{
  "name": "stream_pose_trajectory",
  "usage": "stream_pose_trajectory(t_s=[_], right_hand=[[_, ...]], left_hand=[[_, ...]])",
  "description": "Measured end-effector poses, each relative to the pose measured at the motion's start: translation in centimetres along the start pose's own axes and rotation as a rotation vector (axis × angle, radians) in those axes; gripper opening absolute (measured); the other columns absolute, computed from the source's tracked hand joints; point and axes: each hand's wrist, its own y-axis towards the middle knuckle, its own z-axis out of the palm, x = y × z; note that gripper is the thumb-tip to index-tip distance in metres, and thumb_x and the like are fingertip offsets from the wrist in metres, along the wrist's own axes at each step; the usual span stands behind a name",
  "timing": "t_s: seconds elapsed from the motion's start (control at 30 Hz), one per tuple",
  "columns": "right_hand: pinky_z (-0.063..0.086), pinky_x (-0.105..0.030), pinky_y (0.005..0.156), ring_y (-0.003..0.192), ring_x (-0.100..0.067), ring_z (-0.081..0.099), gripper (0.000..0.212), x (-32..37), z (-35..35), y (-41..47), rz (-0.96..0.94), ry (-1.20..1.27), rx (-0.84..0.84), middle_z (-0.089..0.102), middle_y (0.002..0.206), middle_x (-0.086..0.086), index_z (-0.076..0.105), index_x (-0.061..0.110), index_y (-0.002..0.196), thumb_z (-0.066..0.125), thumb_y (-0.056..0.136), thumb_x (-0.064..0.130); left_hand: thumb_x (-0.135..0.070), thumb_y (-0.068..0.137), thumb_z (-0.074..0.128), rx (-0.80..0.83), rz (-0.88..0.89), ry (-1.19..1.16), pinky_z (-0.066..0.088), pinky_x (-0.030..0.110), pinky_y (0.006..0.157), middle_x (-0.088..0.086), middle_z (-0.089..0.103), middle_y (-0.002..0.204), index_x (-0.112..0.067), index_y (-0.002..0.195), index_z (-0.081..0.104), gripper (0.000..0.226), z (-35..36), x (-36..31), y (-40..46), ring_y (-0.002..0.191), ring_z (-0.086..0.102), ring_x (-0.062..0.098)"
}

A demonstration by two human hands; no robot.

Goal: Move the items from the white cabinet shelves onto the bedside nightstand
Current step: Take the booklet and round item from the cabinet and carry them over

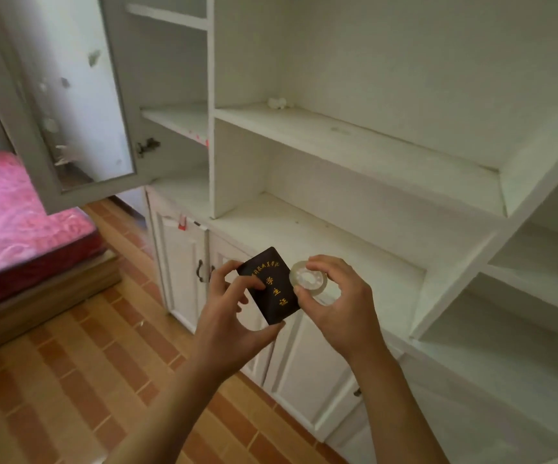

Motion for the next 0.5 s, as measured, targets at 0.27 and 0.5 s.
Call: stream_pose_trajectory(t_s=[0.27, 0.5], right_hand=[[0.059, -0.021, 0.089, 0.120, -0.001, 0.061, 0.036, 9.0, 11.9, 1.1, -0.094, 0.208, 0.241, 0.065, 0.123, 0.021, 0.069, 0.029, 0.118, 0.084, 0.086, 0.022], [0.064, -0.025, 0.077, 0.119, -0.006, 0.063, 0.041, 14.7, 21.9, 2.6, -0.219, 0.356, 0.471, 0.063, 0.121, 0.016, 0.072, 0.026, 0.116, 0.088, 0.081, 0.013]], left_hand=[[-0.036, 0.064, 0.096, -0.186, -0.101, 0.113, 0.047, 0.015, 0.083, -0.003, 0.039, 0.151, -0.030, 0.116, 0.061, 0.063, -12.7, 4.2, -4.3, 0.100, 0.059, 0.012], [-0.038, 0.066, 0.096, -0.365, -0.222, 0.245, 0.045, 0.011, 0.083, -0.005, 0.036, 0.152, -0.029, 0.116, 0.062, 0.061, -20.5, 7.4, -7.8, 0.100, 0.058, 0.009]])
